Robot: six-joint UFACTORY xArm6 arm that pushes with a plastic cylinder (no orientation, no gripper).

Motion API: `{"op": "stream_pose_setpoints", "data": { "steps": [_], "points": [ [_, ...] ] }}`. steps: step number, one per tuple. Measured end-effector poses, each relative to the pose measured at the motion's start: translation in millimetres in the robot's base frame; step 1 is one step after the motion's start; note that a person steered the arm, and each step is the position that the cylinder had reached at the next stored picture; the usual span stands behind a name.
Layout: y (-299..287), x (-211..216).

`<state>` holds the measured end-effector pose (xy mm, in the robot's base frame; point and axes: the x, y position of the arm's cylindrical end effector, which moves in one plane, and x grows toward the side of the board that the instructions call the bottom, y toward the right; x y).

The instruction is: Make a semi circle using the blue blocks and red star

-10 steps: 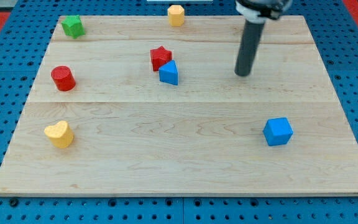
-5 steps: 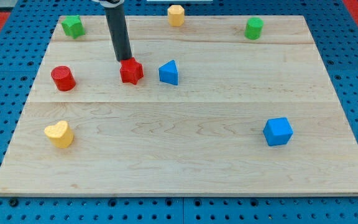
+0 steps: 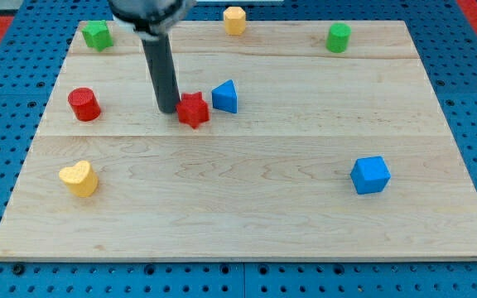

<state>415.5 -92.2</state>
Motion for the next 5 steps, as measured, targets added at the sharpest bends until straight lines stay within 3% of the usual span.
{"op": "stream_pose_setpoints", "data": {
  "steps": [1,2,3,5],
  "points": [
    [10.8,-9.5],
    [14.6,-47.1],
    [45.2,-44.5],
    [82.6,33.3]
  ]
}}
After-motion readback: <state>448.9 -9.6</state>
